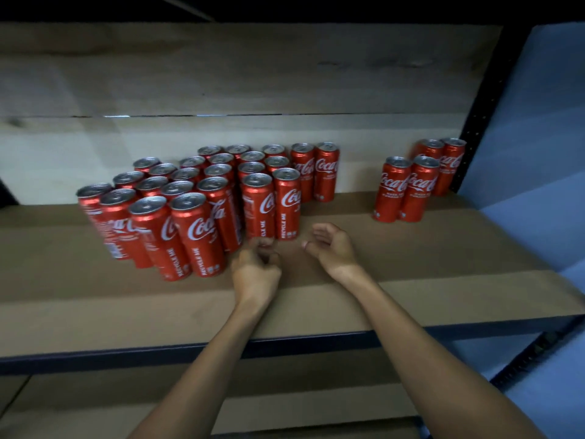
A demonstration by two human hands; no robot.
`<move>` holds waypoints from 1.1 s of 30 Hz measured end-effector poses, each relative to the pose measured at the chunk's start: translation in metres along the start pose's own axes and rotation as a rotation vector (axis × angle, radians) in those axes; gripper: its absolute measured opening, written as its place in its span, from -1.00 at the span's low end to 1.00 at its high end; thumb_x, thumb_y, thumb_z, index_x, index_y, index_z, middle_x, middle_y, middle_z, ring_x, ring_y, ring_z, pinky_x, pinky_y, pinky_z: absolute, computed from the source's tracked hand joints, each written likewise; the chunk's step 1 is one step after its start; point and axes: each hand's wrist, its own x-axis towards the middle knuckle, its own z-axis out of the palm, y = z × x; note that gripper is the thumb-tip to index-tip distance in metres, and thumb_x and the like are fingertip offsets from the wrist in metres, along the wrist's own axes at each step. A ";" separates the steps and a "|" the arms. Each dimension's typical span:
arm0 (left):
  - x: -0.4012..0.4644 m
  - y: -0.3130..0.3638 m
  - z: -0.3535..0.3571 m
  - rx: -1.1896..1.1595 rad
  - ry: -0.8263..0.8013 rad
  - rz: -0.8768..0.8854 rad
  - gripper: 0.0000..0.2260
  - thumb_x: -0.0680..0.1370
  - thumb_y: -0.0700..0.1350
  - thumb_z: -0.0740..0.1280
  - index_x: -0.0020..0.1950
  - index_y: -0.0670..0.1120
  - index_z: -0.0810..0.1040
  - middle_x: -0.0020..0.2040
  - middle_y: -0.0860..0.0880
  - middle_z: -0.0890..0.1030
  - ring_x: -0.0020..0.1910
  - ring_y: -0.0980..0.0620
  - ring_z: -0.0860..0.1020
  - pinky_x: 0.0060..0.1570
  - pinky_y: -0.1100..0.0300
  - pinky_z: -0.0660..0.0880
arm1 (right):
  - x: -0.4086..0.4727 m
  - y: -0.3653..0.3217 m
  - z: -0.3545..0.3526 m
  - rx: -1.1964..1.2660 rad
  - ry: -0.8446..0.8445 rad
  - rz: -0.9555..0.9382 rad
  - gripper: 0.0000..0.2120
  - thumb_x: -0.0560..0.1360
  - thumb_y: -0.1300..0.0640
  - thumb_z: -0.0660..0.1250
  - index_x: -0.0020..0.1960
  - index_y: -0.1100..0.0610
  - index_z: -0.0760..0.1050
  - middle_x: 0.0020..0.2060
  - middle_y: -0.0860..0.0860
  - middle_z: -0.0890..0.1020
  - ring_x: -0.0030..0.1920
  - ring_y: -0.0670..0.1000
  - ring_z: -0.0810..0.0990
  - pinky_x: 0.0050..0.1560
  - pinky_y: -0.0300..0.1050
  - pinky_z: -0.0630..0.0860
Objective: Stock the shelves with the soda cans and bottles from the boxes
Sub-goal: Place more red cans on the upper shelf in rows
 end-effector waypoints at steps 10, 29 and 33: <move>0.016 0.010 -0.002 -0.005 -0.051 -0.080 -0.34 0.51 -0.16 0.41 0.53 -0.14 0.18 0.34 -0.16 0.51 0.31 -0.12 0.49 0.29 0.13 0.37 | 0.014 -0.030 0.028 0.334 -0.125 0.022 -0.29 0.43 0.54 0.34 0.50 0.24 0.20 0.30 0.16 0.51 0.20 -0.01 0.53 0.04 -0.31 0.56; 0.049 -0.014 -0.004 -0.260 -0.515 -0.084 -0.48 0.53 -0.17 0.35 0.45 -0.01 0.28 0.31 0.00 0.50 0.32 0.02 0.47 0.40 -0.05 0.36 | -0.002 -0.016 0.015 0.188 0.054 -0.023 -0.48 0.40 0.48 0.41 0.27 0.22 0.31 0.12 0.08 0.57 0.10 -0.05 0.58 0.05 -0.34 0.53; 0.047 -0.011 -0.012 -0.330 -0.603 -0.032 -0.53 0.59 -0.32 0.26 0.49 -0.12 0.30 0.36 -0.03 0.50 0.35 0.05 0.46 0.42 -0.04 0.34 | -0.009 -0.018 0.012 0.181 0.076 -0.020 -0.44 0.41 0.48 0.41 0.32 0.26 0.30 0.14 0.08 0.55 0.13 -0.02 0.55 0.02 -0.37 0.52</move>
